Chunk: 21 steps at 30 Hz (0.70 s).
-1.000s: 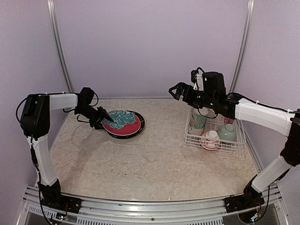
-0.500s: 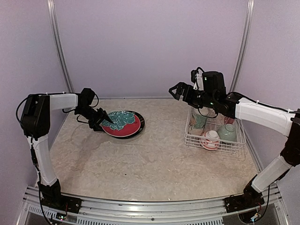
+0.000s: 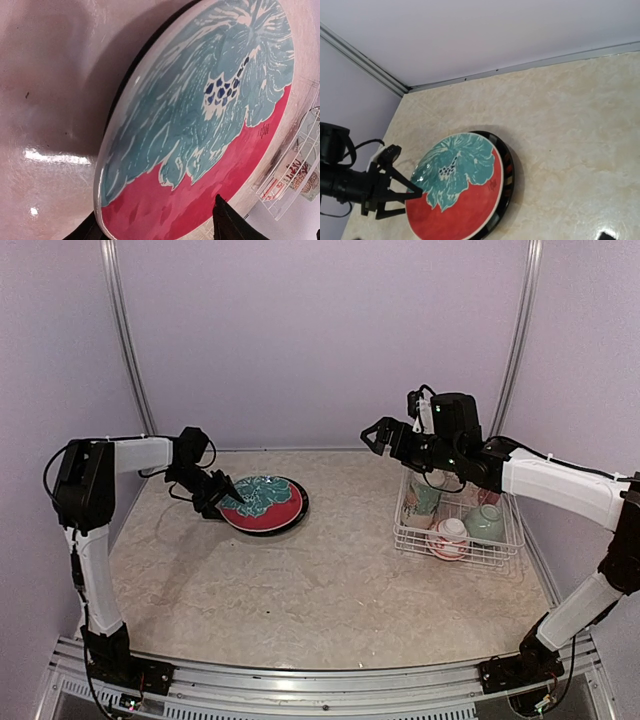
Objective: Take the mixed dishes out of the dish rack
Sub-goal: Place the plate on the plate.
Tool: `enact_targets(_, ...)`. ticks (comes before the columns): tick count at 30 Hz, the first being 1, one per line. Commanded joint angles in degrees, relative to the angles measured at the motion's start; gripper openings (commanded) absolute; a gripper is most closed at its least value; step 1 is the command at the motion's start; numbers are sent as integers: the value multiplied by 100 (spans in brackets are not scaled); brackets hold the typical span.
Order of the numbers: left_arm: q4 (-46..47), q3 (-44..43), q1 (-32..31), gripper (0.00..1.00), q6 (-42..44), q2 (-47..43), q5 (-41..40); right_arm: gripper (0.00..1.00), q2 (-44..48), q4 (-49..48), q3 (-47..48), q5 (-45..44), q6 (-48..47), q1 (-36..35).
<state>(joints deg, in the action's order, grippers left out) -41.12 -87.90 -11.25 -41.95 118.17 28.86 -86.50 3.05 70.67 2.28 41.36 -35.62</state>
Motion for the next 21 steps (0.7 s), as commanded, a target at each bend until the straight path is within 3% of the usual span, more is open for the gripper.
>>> enact_targets(1,-303,-424,-204,67,294,159,-420,100,35,-45,25,-44,-29,29)
enact_targets(2,-368,-486,-250,73,354,183,-474,100,51,-59,-1,-44,-27,31)
enact_targets(14,-1103,-971,-384,89,582,275,-1258,100,261,85,-168,-184,-81,26)
enact_targets(21,-1270,-1036,-391,91,647,164,-1253,100,391,371,-176,-594,-204,29)
